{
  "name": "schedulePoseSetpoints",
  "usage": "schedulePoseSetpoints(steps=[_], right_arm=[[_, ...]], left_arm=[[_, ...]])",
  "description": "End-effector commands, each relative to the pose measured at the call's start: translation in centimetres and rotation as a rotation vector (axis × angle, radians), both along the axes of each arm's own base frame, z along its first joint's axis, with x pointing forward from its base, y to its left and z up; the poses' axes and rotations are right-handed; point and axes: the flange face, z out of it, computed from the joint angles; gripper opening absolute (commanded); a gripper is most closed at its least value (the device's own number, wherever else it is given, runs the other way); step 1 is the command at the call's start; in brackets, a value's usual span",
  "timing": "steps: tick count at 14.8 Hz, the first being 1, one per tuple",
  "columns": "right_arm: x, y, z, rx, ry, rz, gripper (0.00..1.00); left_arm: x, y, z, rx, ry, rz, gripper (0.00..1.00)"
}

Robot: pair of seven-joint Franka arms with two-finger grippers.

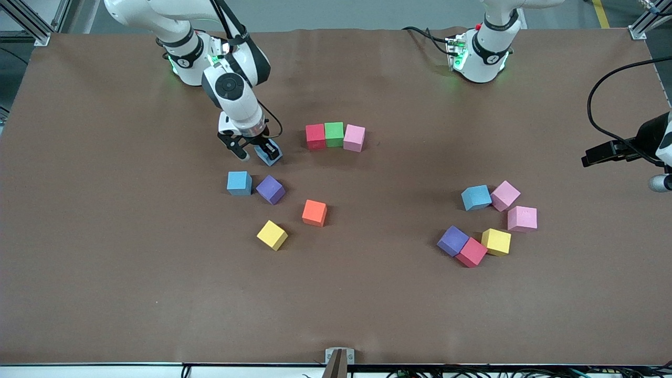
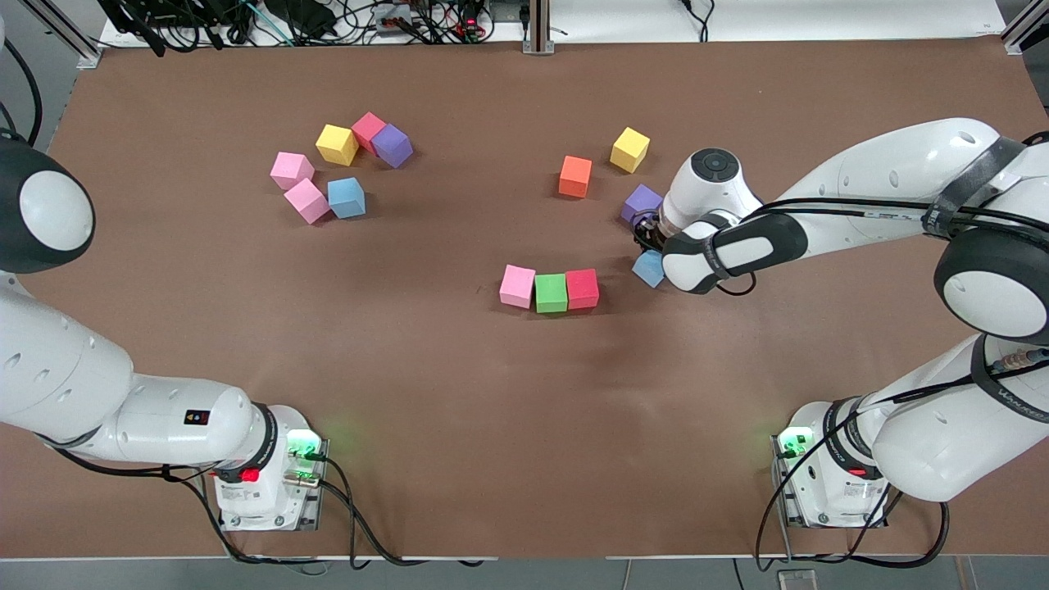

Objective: Arrange 11 blocks into digit 3
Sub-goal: 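Grasp the blue cube with the right gripper and lift it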

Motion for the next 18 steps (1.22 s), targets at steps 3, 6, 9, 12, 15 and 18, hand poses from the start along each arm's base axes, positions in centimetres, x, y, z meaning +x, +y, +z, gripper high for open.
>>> schedulePoseSetpoints(steps=[3, 6, 9, 12, 15, 18], right_arm=[[1.5, 4.2, 3.7, 0.016, 0.002, 0.167, 0.03], [3.1, 7.1, 6.6, 0.002, 0.041, 0.283, 0.03], [4.1, 9.7, 7.5, 0.011, 0.019, 0.471, 0.03], [4.8, 12.5, 6.8, 0.011, -0.001, 0.632, 0.03], [5.3, 14.5, 5.5, -0.007, 0.019, 0.695, 0.03], [5.3, 14.8, 4.3, -0.015, 0.032, 0.752, 0.03]], left_arm=[[-0.7, 0.9, 0.5, -0.014, 0.017, 0.015, 1.00], [-1.1, 1.3, 1.0, -0.017, 0.022, 0.020, 1.00], [-1.0, 1.2, 0.9, -0.019, 0.023, 0.018, 1.00], [-1.0, 1.0, 0.9, -0.017, 0.023, 0.015, 1.00], [-1.0, 1.1, 1.0, -0.019, 0.022, 0.017, 1.00], [-1.0, 1.1, 0.9, -0.020, 0.023, 0.018, 1.00]])
